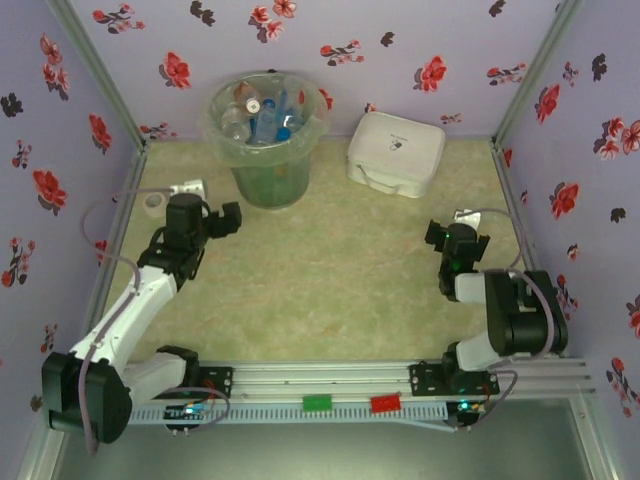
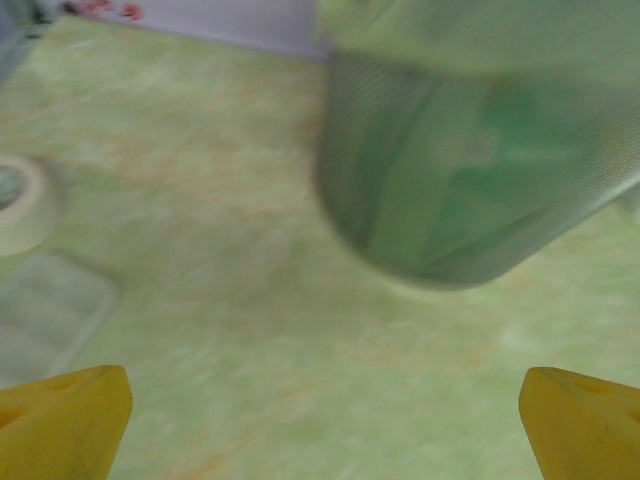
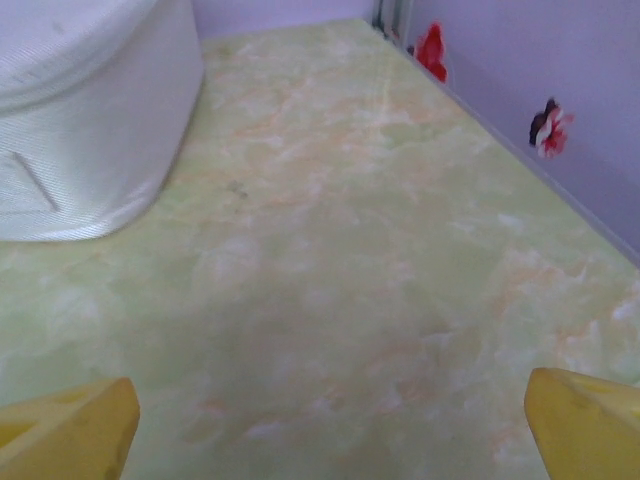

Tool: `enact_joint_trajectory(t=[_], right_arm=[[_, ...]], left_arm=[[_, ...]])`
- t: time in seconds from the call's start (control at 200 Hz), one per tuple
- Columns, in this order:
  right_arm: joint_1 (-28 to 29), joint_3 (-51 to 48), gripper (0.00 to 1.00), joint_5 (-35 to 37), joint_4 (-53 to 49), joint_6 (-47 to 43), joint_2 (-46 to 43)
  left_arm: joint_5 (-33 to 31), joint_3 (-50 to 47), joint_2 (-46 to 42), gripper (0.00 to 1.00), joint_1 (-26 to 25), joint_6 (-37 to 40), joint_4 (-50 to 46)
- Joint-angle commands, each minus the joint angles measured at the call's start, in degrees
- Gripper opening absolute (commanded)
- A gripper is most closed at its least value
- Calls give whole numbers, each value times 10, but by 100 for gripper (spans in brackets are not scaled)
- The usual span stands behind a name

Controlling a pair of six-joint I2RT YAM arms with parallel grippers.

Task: Put the plastic bottles in the bin

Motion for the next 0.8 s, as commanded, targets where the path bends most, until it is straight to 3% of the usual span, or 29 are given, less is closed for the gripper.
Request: enact_joint_trajectory(t=[0.0,0.04,0.14,0.285,0.49,0.61,0.68,0.74,0.795], right_arm=[[-7,7,100,-45,82,3,31],[-7,14,100,-46,46,6,21],[-7,10,100,-45,64,4,27],[-6,10,100,-42,65,1,26],[-6,10,100,-42,62,1,25],[-5,11,100,-42,62,0,26],[-5,11,100,-43,61,0,25],[-4,11,100,-43,60,-1,25],[-4,12,99,-44,59,-1,27]], left_arm=[[-108,-43,-16,100,7,49,38],[-117,-60,-11,100,10,59,56],[-137,-106,7,100,16,102,118],[-143,-188,35,100,33,164,283],[-1,-277,148,100,102,205,606],[78,-244,223,100,133,216,618],[100,-240,289,100,148,209,693],[119,-237,267,100,165,188,653],[121,-246,282,100,169,185,691]])
